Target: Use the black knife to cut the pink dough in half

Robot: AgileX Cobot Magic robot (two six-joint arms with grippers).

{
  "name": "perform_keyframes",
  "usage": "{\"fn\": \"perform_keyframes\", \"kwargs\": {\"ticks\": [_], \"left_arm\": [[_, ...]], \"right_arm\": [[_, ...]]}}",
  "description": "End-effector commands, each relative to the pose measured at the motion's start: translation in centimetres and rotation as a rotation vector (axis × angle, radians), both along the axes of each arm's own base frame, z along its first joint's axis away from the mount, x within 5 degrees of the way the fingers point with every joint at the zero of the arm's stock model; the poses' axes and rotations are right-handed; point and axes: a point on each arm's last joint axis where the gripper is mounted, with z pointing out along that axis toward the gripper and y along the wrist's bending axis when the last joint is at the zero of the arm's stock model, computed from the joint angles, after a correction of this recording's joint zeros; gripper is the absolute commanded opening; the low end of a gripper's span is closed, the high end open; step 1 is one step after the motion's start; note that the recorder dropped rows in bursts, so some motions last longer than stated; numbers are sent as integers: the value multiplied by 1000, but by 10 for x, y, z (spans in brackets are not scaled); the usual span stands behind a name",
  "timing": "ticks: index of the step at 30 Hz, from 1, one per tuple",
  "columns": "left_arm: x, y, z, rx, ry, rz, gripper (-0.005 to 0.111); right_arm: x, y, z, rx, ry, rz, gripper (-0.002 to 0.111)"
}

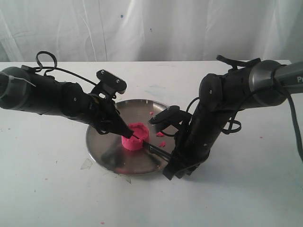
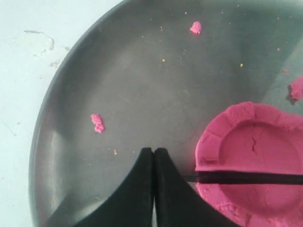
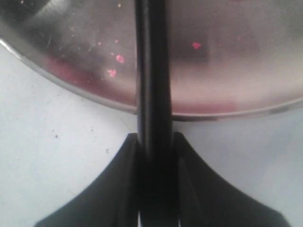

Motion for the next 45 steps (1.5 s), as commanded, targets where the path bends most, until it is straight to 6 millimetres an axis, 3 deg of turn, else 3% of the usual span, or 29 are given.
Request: {"fn": "perform_keyframes", "kwargs": {"ticks": [1, 5, 8, 12, 17, 22, 28, 34, 38, 41, 44, 45], "left_arm": [[0, -1, -11, 8, 10, 2, 0], [0, -1, -21, 18, 34, 2, 0], [0, -1, -15, 37, 14, -29, 0], [-5, 2, 9, 101, -40, -133, 0], [-10, 21, 61, 67, -135, -99, 0], [-23, 61, 117, -35, -180, 55, 0], [-54, 131, 153, -25, -60, 199, 0], [-99, 186, 150, 85, 289, 313, 0], [-115, 202, 136, 64, 432, 409, 0], [-127, 201, 110, 39, 536, 458, 0], [-152, 197, 56, 49, 641, 468, 0], [-155, 197, 49, 45, 634, 482, 0]], "right_arm": [[0, 0, 3, 6, 4, -1, 0], [0, 0, 3, 6, 4, -1, 0], [0, 0, 3, 6, 4, -1, 0], [0, 0, 3, 8, 0, -2, 0], [1, 0, 3, 11, -10, -5, 0], [1, 0, 3, 11, -10, -5, 0], [3, 1, 3, 13, -24, -7, 0], [3, 1, 3, 13, -23, -9, 0], [3, 1, 3, 13, -23, -9, 0], [2, 0, 3, 12, -20, -8, 0], [1, 0, 3, 9, -9, -6, 0], [1, 0, 3, 9, -7, -5, 0]]}}
